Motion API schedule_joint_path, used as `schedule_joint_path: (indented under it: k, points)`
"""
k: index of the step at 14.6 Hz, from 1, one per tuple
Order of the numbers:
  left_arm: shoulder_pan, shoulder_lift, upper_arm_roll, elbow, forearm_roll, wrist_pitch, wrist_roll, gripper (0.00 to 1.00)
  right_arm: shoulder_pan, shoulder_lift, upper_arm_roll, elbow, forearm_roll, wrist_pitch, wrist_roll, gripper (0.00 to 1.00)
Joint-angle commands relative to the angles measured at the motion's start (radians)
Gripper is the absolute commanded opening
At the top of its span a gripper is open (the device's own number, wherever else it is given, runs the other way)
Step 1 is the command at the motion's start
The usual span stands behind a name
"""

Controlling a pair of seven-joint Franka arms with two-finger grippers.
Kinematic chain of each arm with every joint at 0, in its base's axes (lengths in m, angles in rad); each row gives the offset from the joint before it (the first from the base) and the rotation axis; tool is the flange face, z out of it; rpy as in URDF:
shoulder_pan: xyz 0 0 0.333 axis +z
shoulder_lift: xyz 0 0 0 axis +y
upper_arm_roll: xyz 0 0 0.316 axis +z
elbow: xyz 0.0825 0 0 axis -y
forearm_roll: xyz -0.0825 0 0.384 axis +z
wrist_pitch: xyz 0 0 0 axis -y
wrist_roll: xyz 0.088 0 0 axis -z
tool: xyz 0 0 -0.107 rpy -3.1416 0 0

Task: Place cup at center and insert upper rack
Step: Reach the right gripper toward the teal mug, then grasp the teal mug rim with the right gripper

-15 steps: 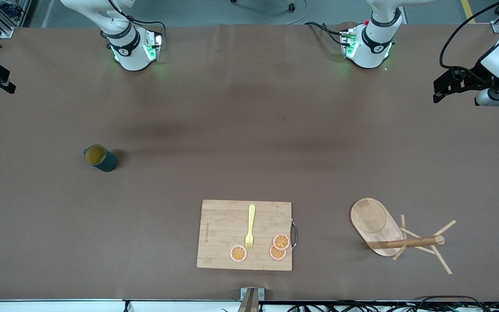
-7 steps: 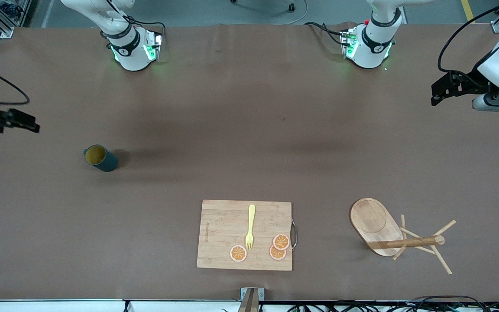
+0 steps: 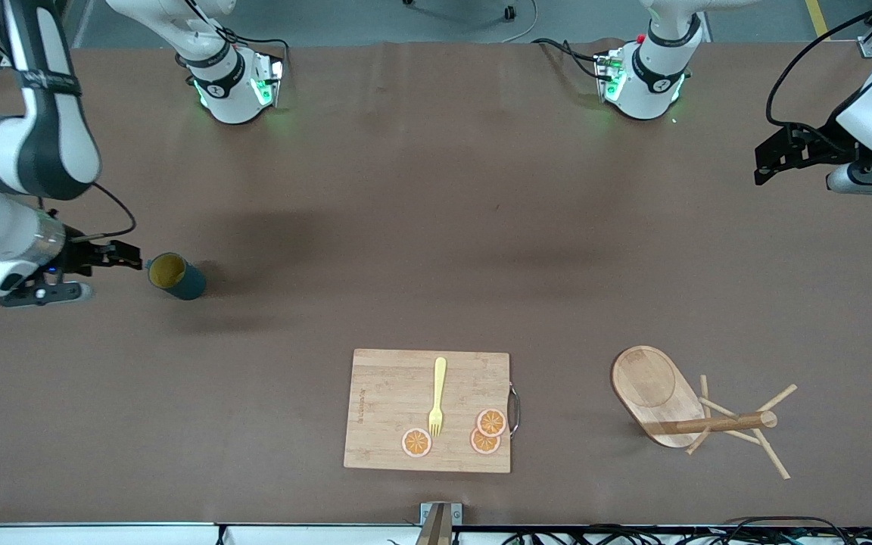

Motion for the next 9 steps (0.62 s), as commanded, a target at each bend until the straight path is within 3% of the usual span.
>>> schedule_joint_path:
  k: [1, 9]
  points:
    - [0.001, 0.007, -0.003, 0.018, -0.018, -0.011, -0.001, 1.0, -0.04, -0.042, 0.009, -0.165, 0.007, 0.176, -0.076, 1.0]
    - [0.001, 0.01, -0.003, 0.021, -0.032, -0.009, -0.003, 1.0, -0.038, 0.075, 0.011, -0.207, 0.007, 0.321, -0.113, 0.97]
